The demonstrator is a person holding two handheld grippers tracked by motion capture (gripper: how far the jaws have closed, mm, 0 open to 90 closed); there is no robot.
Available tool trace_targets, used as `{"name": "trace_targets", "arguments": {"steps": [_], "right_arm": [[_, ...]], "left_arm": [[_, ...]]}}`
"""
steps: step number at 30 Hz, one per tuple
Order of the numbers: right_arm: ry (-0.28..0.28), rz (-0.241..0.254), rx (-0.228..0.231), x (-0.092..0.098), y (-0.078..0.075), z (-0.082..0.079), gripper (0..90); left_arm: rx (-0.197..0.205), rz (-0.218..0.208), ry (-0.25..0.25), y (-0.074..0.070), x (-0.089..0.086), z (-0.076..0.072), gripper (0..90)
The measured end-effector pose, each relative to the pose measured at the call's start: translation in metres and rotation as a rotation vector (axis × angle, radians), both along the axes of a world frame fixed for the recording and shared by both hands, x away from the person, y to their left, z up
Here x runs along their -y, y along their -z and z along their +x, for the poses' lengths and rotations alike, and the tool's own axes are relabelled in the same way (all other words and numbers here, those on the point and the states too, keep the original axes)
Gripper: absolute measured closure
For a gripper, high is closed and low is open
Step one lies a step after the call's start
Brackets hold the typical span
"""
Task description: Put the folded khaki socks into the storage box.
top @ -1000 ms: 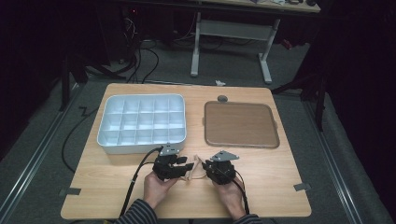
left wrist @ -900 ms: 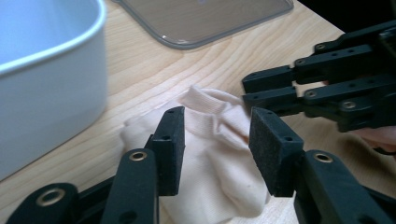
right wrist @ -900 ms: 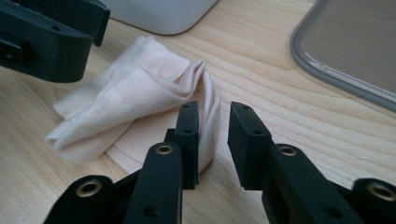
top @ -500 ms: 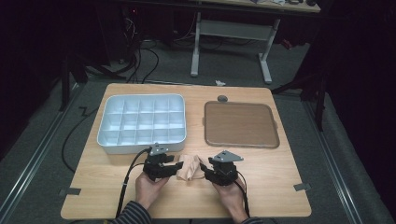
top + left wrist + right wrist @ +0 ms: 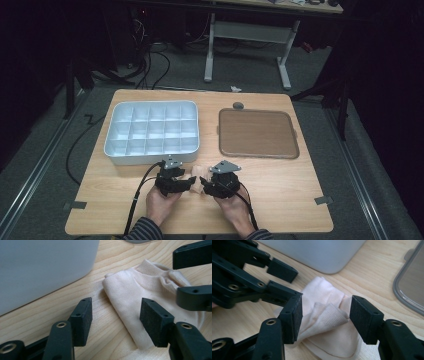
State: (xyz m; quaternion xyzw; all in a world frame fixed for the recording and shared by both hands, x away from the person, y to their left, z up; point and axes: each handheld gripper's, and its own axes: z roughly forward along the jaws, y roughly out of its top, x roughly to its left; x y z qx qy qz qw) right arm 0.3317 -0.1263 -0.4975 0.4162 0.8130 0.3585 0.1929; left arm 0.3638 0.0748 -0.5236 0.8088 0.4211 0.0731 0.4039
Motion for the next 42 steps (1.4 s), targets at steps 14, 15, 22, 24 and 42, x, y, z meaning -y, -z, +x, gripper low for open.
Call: {"name": "trace_targets", "arguments": {"steps": [14,15,22,24,42], "right_arm": [[0.069,-0.021,-0.038,0.023,0.016,0.003,48.1],[0.071,-0.023,-0.04,0.025,0.018,0.004,48.3],[0.072,-0.024,-0.042,0.028,0.026,0.004,48.8],[0.066,-0.028,-0.036,0.029,0.027,0.004,48.8],[0.067,0.047,0.01,0.037,0.009,-0.006,59.1]], "left_arm": [[0.049,0.087,0.01,0.004,0.007,-0.004,44.3],[0.052,0.089,0.011,0.004,0.007,-0.004,44.3],[0.054,0.097,0.013,0.004,0.008,-0.005,44.1],[0.055,0.098,0.014,0.004,0.008,-0.005,44.2],[0.018,0.015,-0.004,-0.008,-0.004,0.001,43.0]]}}
